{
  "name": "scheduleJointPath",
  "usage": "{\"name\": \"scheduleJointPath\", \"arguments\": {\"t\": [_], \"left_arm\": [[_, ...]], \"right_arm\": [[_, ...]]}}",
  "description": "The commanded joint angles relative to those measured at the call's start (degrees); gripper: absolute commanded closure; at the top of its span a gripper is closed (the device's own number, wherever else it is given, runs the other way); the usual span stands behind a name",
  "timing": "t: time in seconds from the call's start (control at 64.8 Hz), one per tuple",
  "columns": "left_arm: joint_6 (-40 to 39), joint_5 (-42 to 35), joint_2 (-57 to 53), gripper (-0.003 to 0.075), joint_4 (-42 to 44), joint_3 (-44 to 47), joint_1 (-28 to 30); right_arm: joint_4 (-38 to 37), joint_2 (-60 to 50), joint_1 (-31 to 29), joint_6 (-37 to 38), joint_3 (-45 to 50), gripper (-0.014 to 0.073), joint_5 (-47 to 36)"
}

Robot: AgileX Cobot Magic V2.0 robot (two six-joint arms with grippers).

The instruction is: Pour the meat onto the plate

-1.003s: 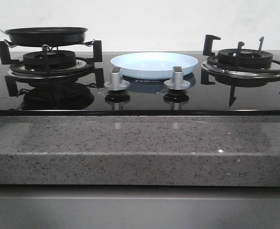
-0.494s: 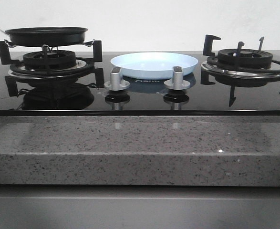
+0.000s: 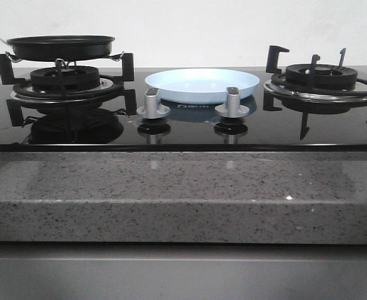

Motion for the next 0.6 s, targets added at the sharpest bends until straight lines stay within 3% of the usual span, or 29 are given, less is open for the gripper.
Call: {"name": "scheduleJointPath", "arguments": {"t": [0.0, 0.123, 0.247, 0.386, 0.586], "left_arm": [[-0.22, -4.87, 0.62, 0.0272, -0.73, -1.91, 0.13], [-0.22, -4.87, 0.62, 0.0304, -0.73, -1.91, 0.13], [-0.22, -4.87, 0.62, 0.0333, -0.73, -1.91, 0.13], [-0.22, -4.87, 0.62, 0.0358, -0.73, -1.91, 0.13], [-0.22, -4.87, 0.62, 0.0398, -0.73, -1.91, 0.13]], "right_arm": [[0.16, 0.88, -0.38, -0.13, -1.54, 0.0161, -4.17], [2.23, 1.99, 0.02, -1.06, -3.16, 0.0161, -4.49], [5.4, 6.83, 2.75, -6.75, -8.3, 0.0161, -1.32], [7.65, 15.05, 10.12, -12.76, -16.58, 0.0161, 2.36], [7.39, 30.75, 19.49, -13.13, -29.53, 0.0161, 5.28]]}}
